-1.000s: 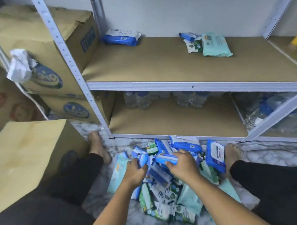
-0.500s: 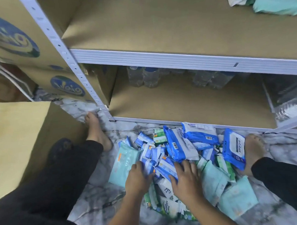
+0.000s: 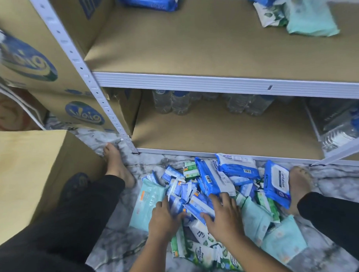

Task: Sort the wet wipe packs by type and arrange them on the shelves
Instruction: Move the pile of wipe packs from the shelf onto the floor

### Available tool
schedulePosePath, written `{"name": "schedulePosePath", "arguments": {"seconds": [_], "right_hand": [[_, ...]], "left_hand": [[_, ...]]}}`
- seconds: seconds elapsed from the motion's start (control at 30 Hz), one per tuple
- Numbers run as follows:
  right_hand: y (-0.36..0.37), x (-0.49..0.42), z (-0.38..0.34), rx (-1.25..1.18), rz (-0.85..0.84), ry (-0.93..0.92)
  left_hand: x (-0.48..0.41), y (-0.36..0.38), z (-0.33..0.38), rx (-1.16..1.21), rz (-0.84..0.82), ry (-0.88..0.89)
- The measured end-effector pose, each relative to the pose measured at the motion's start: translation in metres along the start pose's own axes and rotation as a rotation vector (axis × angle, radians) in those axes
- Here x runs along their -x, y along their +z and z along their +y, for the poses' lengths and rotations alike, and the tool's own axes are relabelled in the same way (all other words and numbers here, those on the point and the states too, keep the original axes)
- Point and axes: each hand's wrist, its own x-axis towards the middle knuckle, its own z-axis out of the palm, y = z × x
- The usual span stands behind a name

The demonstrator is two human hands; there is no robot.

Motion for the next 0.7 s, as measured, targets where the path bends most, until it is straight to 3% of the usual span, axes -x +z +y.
{"name": "schedulePosePath", "arguments": {"seconds": [0.3,0.5,0.7], "right_hand": [[-0.075,-0.022,-0.006,-0.45,0.318,0.105],[-0.17,-0.066,-0.017,-0.668,0.497,0.07],[-0.262,-0.098,-0.012,-0.643,0.621,-0.073]], "left_hand": [[0.02,-0.042,0.045,0.211,0.179,0.15],[0.035,-0.095,0.125,0.264,0.346,0.5],[0.051,-0.165,0.216,0.223,0.466,0.823]]}}
